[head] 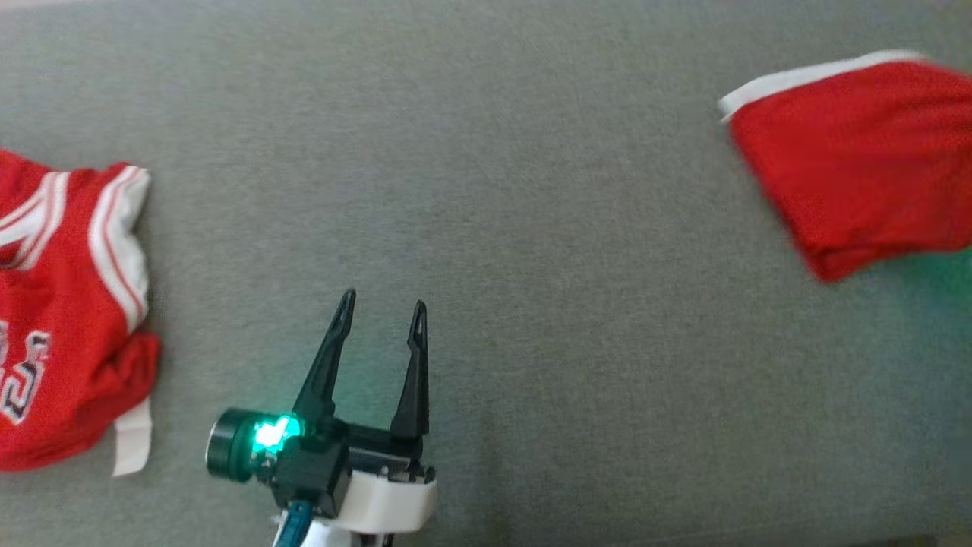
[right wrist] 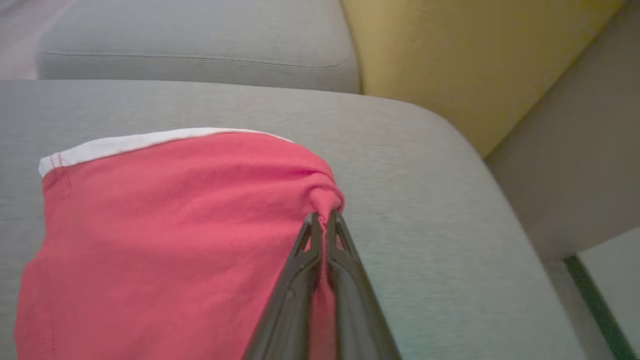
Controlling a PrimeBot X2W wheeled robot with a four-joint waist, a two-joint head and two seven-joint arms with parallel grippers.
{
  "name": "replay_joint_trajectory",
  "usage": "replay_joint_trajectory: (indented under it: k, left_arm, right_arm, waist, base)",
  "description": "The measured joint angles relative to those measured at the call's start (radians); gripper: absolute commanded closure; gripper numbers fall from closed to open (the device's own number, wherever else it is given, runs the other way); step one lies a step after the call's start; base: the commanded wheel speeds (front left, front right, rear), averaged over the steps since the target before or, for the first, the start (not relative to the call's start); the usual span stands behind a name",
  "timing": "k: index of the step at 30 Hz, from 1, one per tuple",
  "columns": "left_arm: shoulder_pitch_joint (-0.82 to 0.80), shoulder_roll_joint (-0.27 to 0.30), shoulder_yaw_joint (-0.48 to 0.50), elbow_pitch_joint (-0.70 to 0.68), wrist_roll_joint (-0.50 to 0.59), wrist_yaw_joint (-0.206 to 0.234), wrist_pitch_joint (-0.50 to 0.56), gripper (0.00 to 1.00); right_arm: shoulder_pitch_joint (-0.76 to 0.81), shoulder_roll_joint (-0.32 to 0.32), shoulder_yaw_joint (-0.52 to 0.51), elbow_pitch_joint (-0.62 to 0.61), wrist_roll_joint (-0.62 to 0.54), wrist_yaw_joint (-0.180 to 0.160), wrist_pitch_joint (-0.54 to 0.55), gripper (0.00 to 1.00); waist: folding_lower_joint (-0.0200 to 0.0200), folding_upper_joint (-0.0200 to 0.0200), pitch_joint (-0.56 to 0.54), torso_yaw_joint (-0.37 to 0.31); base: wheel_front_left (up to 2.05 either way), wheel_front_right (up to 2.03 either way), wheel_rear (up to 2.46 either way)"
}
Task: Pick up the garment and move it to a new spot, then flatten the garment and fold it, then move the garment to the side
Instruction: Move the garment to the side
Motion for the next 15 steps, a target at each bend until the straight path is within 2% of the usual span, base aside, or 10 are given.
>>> replay_joint_trajectory:
  k: [6, 9, 10, 11, 15]
  left_arm:
    - [-0.049, 0.0, 0.019, 0.004, 0.019, -0.017, 0.0, 0.0]
    - [-0.069, 0.0, 0.025, 0.011, 0.024, -0.025, 0.0, 0.0]
    - [-0.074, 0.0, 0.025, 0.014, 0.025, -0.025, 0.0, 0.0]
    - [-0.078, -0.001, 0.025, 0.016, 0.025, -0.026, 0.0, 0.0]
    - [-0.087, -0.001, 0.024, 0.026, 0.024, -0.033, 0.0, 0.0]
  right_arm:
    - [-0.088, -0.053, -0.055, 0.068, -0.047, 0.0, -0.027, 1.0]
    - [-0.111, -0.06, -0.091, 0.111, -0.078, 0.0, -0.042, 1.0]
    - [-0.116, -0.058, -0.102, 0.124, -0.084, 0.0, -0.042, 0.87]
    - [-0.119, -0.058, -0.114, 0.136, -0.092, 0.0, -0.047, 0.0]
    - [-0.125, -0.037, -0.159, 0.172, -0.209, 0.0, -0.113, 0.0]
  waist:
    - [0.0001, 0.0, 0.066, -0.045]
    - [0.0001, 0.0, 0.09, -0.062]
    - [0.0002, 0.0, 0.094, -0.067]
    - [0.0001, 0.0, 0.097, -0.07]
    - [-0.0001, 0.0, 0.083, -0.07]
  base:
    - [0.0, 0.0, 0.0]
    - [0.0, 0.0, 0.0]
    - [0.0, 0.0, 0.0]
    - [0.0, 0.0, 0.0]
    - [0.0, 0.0, 0.0]
